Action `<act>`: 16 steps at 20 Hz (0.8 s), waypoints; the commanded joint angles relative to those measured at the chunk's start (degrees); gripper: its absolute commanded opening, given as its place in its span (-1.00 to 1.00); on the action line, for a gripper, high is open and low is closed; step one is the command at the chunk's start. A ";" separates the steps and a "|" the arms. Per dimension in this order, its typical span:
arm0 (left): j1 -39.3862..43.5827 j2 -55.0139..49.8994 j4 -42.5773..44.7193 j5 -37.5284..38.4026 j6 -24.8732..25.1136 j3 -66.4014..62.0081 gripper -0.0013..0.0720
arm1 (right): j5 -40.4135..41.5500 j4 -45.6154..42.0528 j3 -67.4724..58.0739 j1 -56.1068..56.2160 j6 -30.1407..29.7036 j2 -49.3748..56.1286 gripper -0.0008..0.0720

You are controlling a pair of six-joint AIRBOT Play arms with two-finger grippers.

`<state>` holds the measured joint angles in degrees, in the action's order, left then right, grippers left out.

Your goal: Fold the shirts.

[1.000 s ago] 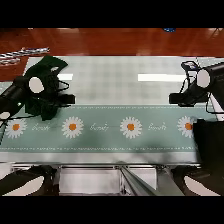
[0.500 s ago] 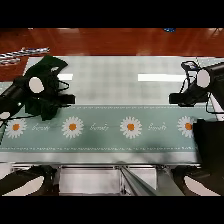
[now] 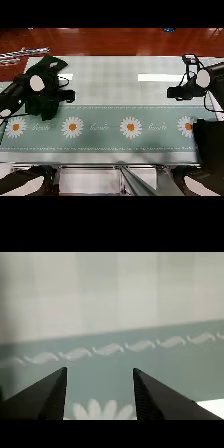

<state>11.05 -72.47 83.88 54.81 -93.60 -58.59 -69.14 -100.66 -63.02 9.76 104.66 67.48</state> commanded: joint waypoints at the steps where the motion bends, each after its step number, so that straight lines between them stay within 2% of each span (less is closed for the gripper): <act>1: -0.70 -0.07 12.74 -0.52 -0.20 -8.22 0.41 | -1.62 0.09 -0.04 0.11 -1.36 0.04 0.15; 3: -4.48 -0.07 16.04 -1.05 -0.63 -14.58 0.41 | -5.18 0.50 0.07 0.90 -5.27 0.04 0.15; 4: -7.41 -0.09 16.02 -2.60 -3.37 -15.72 0.40 | -6.32 0.50 0.07 1.90 -6.01 0.02 0.15; 6: -14.34 -0.81 14.84 -4.90 -9.60 -15.45 0.40 | -7.37 0.44 0.07 4.83 -5.95 0.02 0.15; 8: -20.63 -3.72 9.25 -4.42 -9.92 -15.45 0.40 | -6.45 0.42 0.07 8.44 -3.72 0.04 0.15; 12: -26.49 -11.37 0.98 -4.48 -2.12 -15.78 0.40 | -2.03 -2.36 0.07 14.84 2.21 0.04 0.15; 16: -24.76 -19.69 -2.01 4.17 2.51 -15.80 0.40 | -2.60 -6.88 0.07 16.00 7.72 0.04 0.15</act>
<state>-13.43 -86.74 85.19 53.67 -94.98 -74.19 -72.07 -104.47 -62.98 24.25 108.09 67.48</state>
